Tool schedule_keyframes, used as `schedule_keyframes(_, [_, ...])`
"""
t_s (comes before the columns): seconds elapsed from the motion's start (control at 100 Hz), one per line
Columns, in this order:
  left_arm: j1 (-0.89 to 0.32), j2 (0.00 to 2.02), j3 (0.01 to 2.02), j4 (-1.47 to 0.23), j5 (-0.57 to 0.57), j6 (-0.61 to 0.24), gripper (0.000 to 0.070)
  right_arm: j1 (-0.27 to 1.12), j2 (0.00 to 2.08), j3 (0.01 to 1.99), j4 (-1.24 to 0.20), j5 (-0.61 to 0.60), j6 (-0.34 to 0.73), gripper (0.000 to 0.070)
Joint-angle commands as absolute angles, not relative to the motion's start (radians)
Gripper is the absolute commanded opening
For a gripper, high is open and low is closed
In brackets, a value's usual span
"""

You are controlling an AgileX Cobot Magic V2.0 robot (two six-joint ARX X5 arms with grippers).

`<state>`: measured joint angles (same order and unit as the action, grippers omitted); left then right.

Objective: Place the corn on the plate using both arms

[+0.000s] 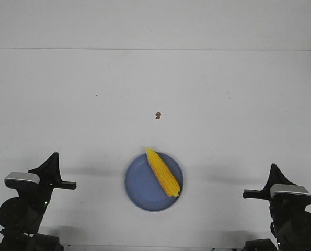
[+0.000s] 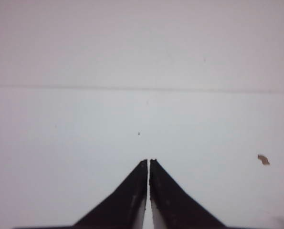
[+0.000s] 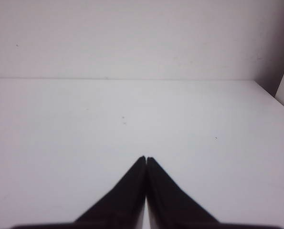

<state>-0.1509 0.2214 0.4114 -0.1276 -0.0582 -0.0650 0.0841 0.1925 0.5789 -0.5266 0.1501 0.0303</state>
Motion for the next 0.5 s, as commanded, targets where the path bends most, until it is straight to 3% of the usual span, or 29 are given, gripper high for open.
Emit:
schedule_keyframes(0.0, [-0.150,0.193,0.361,-0.081,-0.065,-0.052,0.0015,0.084,0.196,0.590,-0.517,0.151,0.026,0.0000])
schedule_keyframes(0.49, [-0.099,0.003,0.094,0.043,-0.065,-0.041,0.0015,0.084,0.196,0.590,-0.517,0.151,0.026,0.0000])
